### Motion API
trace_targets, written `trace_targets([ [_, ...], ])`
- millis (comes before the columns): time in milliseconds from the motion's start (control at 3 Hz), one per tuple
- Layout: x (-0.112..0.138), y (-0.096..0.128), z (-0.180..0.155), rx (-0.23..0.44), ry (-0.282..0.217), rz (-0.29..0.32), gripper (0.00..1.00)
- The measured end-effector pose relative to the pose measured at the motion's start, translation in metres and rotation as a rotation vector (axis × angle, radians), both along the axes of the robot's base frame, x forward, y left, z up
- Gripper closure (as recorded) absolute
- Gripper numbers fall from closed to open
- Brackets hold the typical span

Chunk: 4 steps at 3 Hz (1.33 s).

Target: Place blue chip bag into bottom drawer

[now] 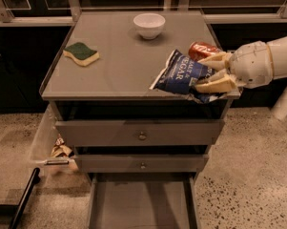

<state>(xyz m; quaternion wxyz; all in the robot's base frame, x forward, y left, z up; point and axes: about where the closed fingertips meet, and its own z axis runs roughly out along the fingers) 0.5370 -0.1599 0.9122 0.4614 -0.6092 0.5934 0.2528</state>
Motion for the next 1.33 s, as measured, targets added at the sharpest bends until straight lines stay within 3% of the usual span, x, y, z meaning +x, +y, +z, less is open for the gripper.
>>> trace_targets([
  [333, -0.001, 0.016, -0.032, 0.002, 0.000, -0.012, 1.00],
  [667, -0.016, 0.028, -0.088, -0.042, 0.012, -0.038, 1.00],
  [1000, -0.078, 0.014, -0.156, -0.081, -0.014, -0.090, 1.00],
  [1333, -0.078, 0.014, -0.156, -0.081, -0.014, -0.090, 1.00],
])
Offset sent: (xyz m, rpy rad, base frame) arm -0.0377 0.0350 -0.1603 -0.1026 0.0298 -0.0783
